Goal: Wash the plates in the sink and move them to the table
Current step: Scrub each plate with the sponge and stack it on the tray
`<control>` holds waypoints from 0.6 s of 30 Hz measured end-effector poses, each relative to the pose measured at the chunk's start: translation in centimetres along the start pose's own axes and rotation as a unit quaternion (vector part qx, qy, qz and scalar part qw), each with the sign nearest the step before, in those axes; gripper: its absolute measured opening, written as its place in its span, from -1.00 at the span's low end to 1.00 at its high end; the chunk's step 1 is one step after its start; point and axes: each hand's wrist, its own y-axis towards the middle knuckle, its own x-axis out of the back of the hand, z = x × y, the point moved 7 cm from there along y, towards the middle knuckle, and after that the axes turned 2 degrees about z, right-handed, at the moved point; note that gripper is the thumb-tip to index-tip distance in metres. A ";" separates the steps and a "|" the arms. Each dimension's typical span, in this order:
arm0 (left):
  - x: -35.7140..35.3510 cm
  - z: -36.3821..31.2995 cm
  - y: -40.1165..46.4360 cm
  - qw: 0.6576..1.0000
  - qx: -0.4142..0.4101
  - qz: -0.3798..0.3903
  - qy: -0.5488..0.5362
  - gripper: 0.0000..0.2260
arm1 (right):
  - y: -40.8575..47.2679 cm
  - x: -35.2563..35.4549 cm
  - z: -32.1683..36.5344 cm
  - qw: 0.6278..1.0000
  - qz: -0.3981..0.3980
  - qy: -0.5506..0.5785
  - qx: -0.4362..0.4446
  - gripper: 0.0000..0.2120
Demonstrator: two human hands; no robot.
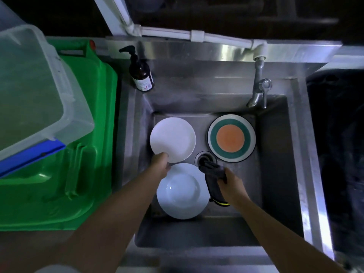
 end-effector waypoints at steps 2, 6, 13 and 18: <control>-0.1 -0.1 0.3 0.999 0.004 -0.001 -0.046 -0.50 | 0.2 0.2 -0.1 1.000 -0.001 0.001 -0.004 -0.69; 0.0 0.3 1.0 0.994 0.019 -0.003 -0.104 -0.46 | 0.1 0.8 -0.5 1.000 0.001 0.008 -0.010 -0.68; -0.2 0.1 0.9 0.989 0.026 0.001 -0.145 -0.60 | 0.3 1.2 -2.4 1.000 -0.008 0.014 -0.024 -0.71; -0.1 0.5 1.3 0.990 -0.001 0.019 -0.138 -0.59 | 0.1 1.1 -4.1 0.999 -0.009 0.020 -0.030 -0.71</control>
